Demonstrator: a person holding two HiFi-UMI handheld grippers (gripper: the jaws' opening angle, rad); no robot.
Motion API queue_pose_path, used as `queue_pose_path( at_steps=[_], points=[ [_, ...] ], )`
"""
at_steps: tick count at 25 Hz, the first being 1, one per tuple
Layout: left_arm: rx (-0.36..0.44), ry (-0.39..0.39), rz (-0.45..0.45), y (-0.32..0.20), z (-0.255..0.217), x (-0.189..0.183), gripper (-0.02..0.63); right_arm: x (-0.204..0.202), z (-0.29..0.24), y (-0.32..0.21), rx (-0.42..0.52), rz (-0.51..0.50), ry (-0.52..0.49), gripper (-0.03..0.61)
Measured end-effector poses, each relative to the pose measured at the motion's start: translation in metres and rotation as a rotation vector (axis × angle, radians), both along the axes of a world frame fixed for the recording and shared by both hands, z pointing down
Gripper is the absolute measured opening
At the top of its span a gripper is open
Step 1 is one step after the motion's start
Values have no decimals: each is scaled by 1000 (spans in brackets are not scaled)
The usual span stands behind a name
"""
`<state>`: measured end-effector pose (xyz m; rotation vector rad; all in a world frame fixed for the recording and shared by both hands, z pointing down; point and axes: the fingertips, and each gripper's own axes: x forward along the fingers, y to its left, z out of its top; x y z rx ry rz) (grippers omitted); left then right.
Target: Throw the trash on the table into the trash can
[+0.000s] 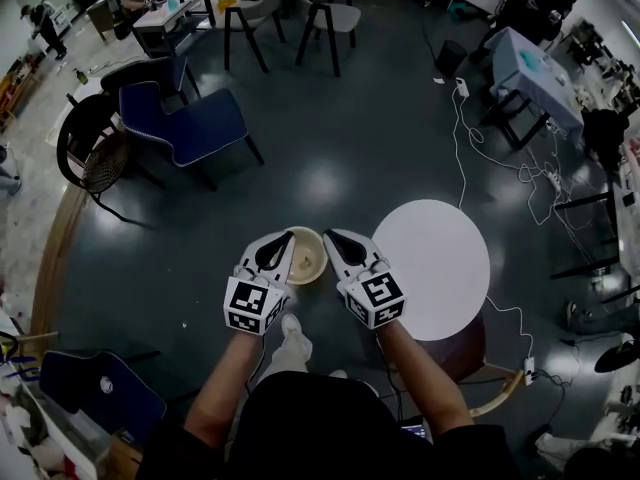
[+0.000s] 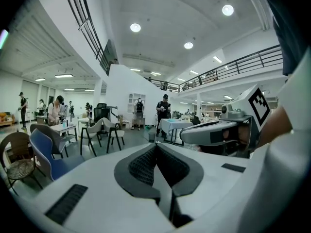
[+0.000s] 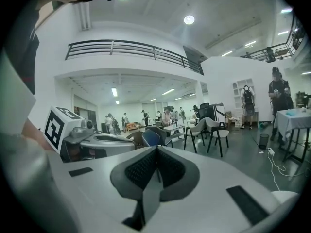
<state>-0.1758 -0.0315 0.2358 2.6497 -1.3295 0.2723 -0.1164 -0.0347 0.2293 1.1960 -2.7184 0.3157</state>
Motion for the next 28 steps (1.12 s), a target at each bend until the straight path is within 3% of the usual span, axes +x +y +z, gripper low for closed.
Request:
queue_pose_path(
  at_steps=[4,28],
  points=[
    [15,69,3,26,-17,19,15,17,-12,26,27,-6,-8,18],
    [140,-11,72,221,-64,128,15,115,-73,219,157,17,-56,17]
  ],
)
